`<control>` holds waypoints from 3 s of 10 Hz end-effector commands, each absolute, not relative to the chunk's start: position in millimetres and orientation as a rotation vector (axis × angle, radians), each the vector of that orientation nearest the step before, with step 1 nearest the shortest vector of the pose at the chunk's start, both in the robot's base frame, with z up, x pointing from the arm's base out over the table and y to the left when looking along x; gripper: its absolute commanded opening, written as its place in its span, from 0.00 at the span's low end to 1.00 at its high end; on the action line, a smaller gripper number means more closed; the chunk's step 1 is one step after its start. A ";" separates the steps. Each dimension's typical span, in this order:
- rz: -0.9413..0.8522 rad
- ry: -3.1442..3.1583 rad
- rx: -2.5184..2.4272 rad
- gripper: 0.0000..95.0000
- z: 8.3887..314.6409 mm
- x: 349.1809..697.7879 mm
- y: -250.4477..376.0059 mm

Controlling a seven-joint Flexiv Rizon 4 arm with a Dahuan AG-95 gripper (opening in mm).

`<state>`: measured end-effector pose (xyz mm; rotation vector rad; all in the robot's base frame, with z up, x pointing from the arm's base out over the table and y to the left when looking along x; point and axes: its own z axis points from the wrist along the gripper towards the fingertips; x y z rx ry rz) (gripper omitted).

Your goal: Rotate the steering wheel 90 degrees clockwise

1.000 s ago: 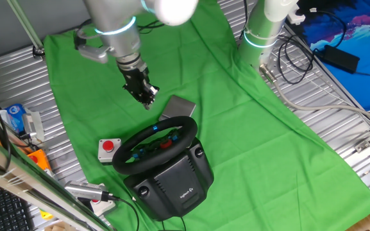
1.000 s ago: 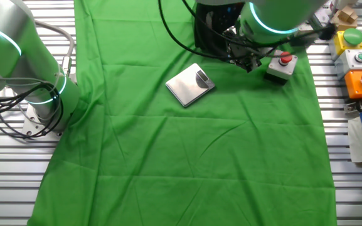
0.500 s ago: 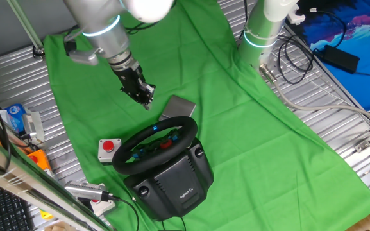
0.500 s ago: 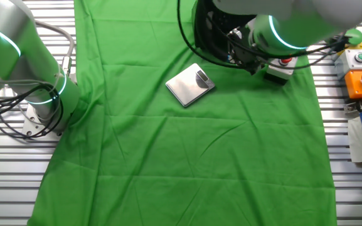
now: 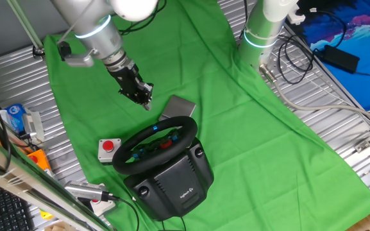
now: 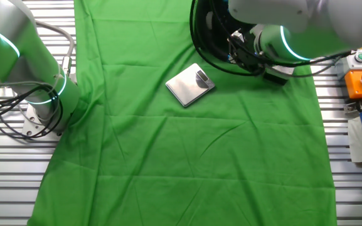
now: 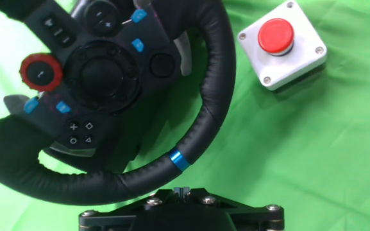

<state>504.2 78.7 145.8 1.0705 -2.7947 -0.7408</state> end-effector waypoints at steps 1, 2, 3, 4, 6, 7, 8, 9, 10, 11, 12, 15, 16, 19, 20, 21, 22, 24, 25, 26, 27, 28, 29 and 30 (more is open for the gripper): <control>-0.748 -2.785 1.089 0.00 146.0 504.2 79.1; -0.759 -2.775 1.106 0.00 146.0 504.2 79.1; -0.761 -2.767 1.116 0.00 146.0 504.2 79.1; -0.763 -2.757 1.134 0.00 146.0 504.2 79.1; -0.766 -2.742 1.152 0.00 146.0 504.2 79.1; -0.766 -2.731 1.159 0.00 146.0 504.2 79.1; -0.767 -2.728 1.160 0.00 146.0 504.2 79.1; -0.756 -2.726 1.158 0.00 146.0 504.2 79.1; -0.754 -2.725 1.157 0.00 146.0 504.2 79.1; -0.746 -2.722 1.153 0.00 146.0 504.2 79.1; -0.738 -2.721 1.150 0.00 146.0 504.2 79.1; -0.707 -2.723 1.137 0.00 146.0 504.2 79.1; -0.708 -2.723 1.139 0.00 146.0 504.2 79.1; -0.728 -2.727 1.134 0.00 145.7 498.4 82.4; -0.734 -2.735 1.119 0.00 146.6 494.2 86.6; -0.736 -2.738 1.111 0.00 148.3 492.5 90.7; -0.741 -2.747 1.089 0.00 152.2 492.2 98.7; -0.734 -2.767 1.052 0.00 155.6 491.5 113.4; -0.734 -2.777 1.040 0.00 154.5 491.9 118.3; -0.738 -2.787 1.033 0.00 151.6 493.8 125.6; -0.737 -2.790 1.030 0.00 149.6 494.4 130.0; -0.736 -2.793 1.029 0.00 148.1 493.8 132.1; -0.733 -2.796 1.030 0.00 145.5 492.7 135.6; -0.729 -2.794 1.035 0.00 144.6 492.4 136.3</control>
